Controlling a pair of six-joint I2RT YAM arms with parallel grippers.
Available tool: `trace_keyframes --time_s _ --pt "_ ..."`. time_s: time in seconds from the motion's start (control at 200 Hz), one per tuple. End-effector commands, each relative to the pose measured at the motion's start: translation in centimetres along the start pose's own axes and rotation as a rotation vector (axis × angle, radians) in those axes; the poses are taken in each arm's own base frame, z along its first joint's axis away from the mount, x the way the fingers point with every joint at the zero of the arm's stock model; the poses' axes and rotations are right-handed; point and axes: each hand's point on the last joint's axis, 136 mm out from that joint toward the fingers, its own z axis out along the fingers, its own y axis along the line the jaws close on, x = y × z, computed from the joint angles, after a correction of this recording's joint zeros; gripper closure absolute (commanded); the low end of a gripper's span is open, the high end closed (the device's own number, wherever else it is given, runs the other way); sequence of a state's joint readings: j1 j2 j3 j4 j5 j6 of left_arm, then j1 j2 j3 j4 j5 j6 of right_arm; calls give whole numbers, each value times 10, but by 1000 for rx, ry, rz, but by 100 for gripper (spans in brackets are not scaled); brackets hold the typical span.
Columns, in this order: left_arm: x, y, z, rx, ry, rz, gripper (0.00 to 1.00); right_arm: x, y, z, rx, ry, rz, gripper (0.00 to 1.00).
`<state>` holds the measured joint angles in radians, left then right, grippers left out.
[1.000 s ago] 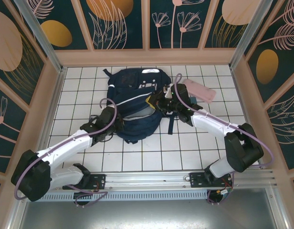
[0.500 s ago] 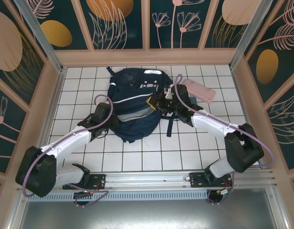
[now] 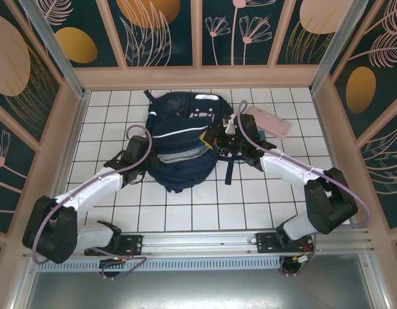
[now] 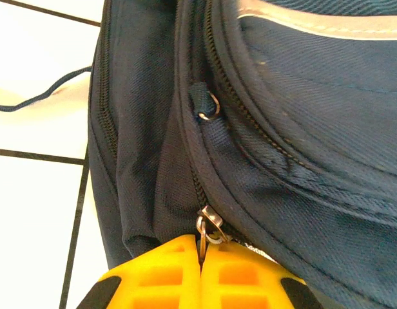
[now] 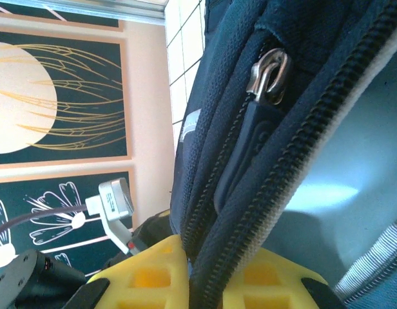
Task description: Pack the student bag
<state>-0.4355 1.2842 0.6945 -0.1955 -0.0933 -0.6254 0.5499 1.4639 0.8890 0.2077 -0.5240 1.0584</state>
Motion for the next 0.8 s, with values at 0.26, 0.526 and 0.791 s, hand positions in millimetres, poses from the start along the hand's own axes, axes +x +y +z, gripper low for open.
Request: trace_keyframes --time_s 0.26,0.526,0.791 --pt "-7 74 -28 -263 -80 -168 100 -26 2 6 8 -18 -97 100" --pt "15 50 -50 -57 -37 -158 100 -63 5 31 37 -15 -168 99" --pt "10 10 -49 139 -6 -80 100 -43 3 38 -1 48 -120 58"
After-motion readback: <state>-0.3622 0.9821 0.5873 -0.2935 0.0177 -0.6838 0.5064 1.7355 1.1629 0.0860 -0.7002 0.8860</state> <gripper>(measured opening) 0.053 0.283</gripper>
